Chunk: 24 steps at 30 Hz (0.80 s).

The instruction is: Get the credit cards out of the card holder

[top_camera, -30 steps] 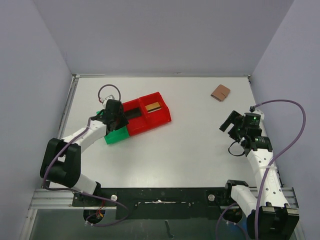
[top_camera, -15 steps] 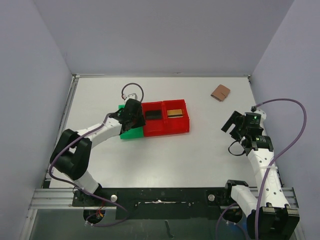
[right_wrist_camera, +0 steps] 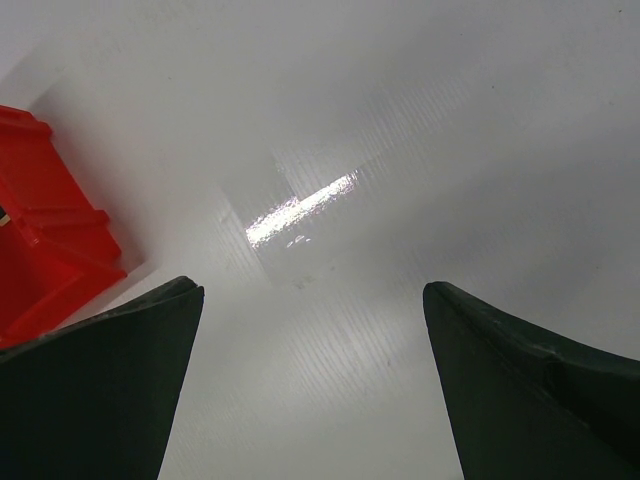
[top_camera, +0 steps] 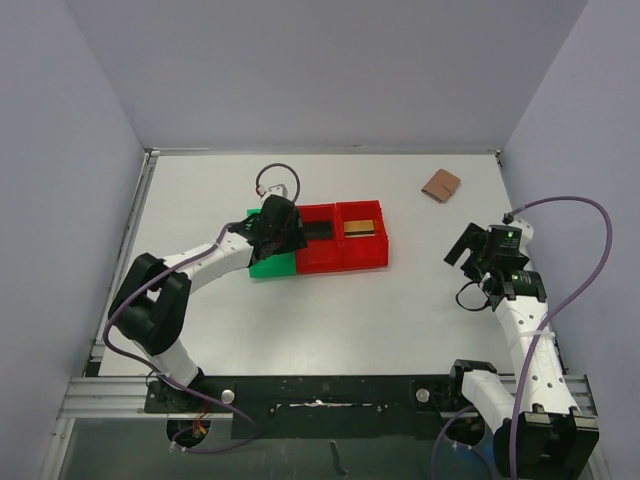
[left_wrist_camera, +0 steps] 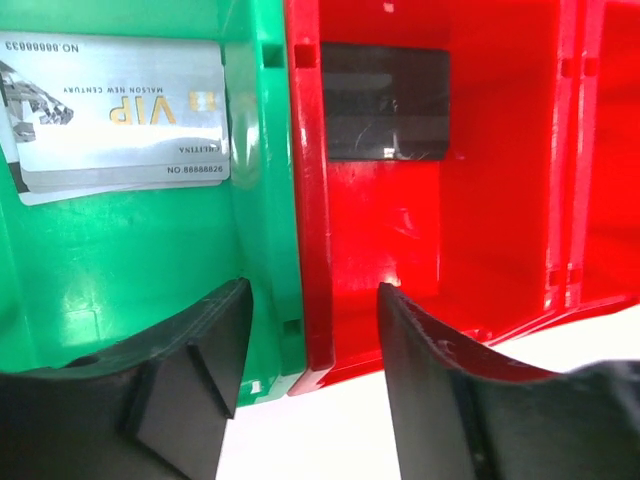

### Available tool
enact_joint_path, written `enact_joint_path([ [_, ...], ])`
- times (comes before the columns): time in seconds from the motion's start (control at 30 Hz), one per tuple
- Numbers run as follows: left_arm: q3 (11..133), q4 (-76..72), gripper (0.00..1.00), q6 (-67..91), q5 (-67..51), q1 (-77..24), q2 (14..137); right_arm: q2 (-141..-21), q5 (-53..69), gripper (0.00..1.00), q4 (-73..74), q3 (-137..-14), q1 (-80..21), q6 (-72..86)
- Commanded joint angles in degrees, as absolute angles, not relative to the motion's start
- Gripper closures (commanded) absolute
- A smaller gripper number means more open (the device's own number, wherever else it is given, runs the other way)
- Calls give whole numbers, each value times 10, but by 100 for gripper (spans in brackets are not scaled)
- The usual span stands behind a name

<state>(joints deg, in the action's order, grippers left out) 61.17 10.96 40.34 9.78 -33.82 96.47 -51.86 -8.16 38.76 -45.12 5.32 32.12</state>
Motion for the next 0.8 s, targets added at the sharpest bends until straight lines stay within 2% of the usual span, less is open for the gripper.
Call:
enact_joint_path([
  [0.0, 658, 105, 43, 398, 102, -341, 947, -525, -86, 2, 381, -469, 58, 317],
  [0.17, 654, 108, 27, 390, 117, -341, 883, -521, -95, 2, 366, -469, 60, 323],
  [0.37, 598, 108, 24, 358, 138, -336, 760, -540, -109, 2, 308, -483, 62, 307],
  [0.63, 532, 207, 23, 293, 154, -273, 564, -770, -89, 2, 260, -627, 96, 317],
  [0.77, 479, 207, 23, 245, 150, -259, 476, -901, -29, 2, 219, -699, 137, 351],
])
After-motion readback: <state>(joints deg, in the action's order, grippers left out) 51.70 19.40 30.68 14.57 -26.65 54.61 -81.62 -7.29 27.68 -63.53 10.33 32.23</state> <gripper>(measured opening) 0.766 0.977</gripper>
